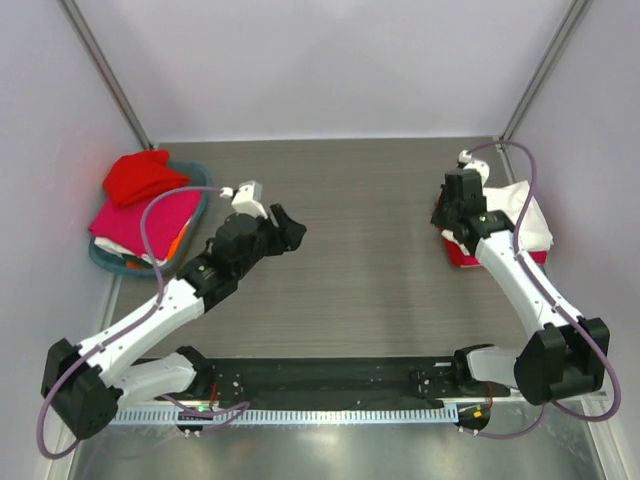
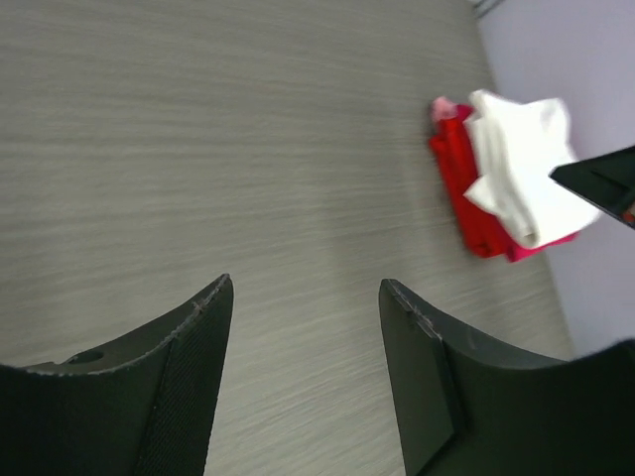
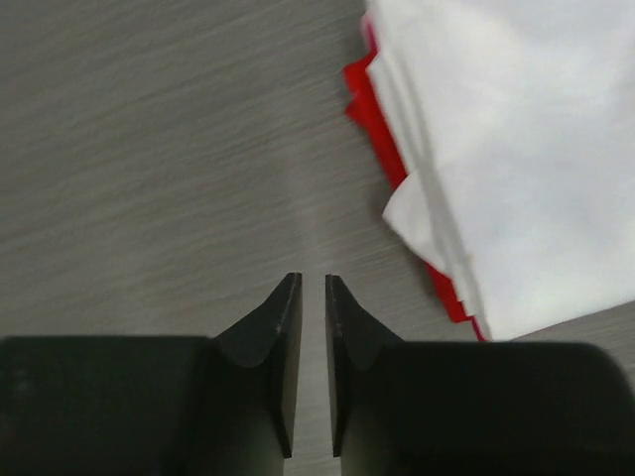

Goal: Fold and stack the t-shirts
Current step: Reset both grippers

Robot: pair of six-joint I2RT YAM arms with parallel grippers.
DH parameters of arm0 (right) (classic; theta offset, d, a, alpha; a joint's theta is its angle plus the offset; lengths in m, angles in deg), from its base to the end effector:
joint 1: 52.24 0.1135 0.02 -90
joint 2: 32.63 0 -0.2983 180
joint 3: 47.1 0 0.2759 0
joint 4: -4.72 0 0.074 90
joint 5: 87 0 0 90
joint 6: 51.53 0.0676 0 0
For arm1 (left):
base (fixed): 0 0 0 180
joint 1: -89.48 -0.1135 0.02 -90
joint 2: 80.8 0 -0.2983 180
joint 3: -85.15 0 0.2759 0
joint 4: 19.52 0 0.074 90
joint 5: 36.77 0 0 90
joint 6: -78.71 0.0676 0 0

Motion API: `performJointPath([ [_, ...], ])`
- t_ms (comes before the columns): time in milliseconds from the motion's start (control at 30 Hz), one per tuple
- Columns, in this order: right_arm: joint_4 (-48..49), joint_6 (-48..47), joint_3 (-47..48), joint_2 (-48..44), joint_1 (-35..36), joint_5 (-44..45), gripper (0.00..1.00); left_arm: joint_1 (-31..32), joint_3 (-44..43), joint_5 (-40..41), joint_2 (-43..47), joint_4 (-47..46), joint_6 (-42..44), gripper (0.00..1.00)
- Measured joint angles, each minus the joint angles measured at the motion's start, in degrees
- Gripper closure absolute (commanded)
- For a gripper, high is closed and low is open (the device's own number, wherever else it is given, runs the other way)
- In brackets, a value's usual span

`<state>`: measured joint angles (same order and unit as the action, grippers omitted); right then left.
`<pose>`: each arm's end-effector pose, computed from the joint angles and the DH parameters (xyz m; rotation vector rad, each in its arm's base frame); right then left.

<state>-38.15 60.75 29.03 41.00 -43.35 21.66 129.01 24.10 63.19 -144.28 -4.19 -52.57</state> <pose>0.3163 0.0276 0.3223 0.4275 2.1913 -0.0757 0.2360 -0.1796 0.3258 -0.1540 1.9503 -0.7940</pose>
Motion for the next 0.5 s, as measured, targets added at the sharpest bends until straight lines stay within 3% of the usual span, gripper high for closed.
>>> performJointPath([
  [67,2.89,-0.37,-6.29,-3.32,2.16,-3.63,0.44,-0.24,3.93,2.14,4.37,2.19,1.11,0.34],
  [100,4.59,-0.48,-9.92,-5.55,2.62,-5.33,0.11,-0.31,5.70,3.06,6.32,3.41,1.44,0.29],
  [133,6.10,-0.52,-13.73,-8.13,2.80,-7.28,0.01,-0.31,7.48,4.09,8.37,4.46,1.84,0.25],
  [167,7.74,-1.03,-17.62,-10.99,2.86,-8.81,0.00,-0.31,9.60,4.96,10.64,5.14,2.40,0.22],
  [233,11.10,-1.14,-25.35,-17.88,3.19,-11.45,0.00,-0.28,12.87,5.90,14.49,6.64,3.19,0.04],
  [267,12.13,-0.94,-27.89,-20.37,3.37,-11.98,0.00,-0.28,14.95,6.36,16.81,7.23,3.78,0.00],
  [500,23.74,1.03,-38.64,-24.24,3.76,-14.14,0.00,-0.28,28.28,8.55,29.16,6.91,6.32,0.00],
])
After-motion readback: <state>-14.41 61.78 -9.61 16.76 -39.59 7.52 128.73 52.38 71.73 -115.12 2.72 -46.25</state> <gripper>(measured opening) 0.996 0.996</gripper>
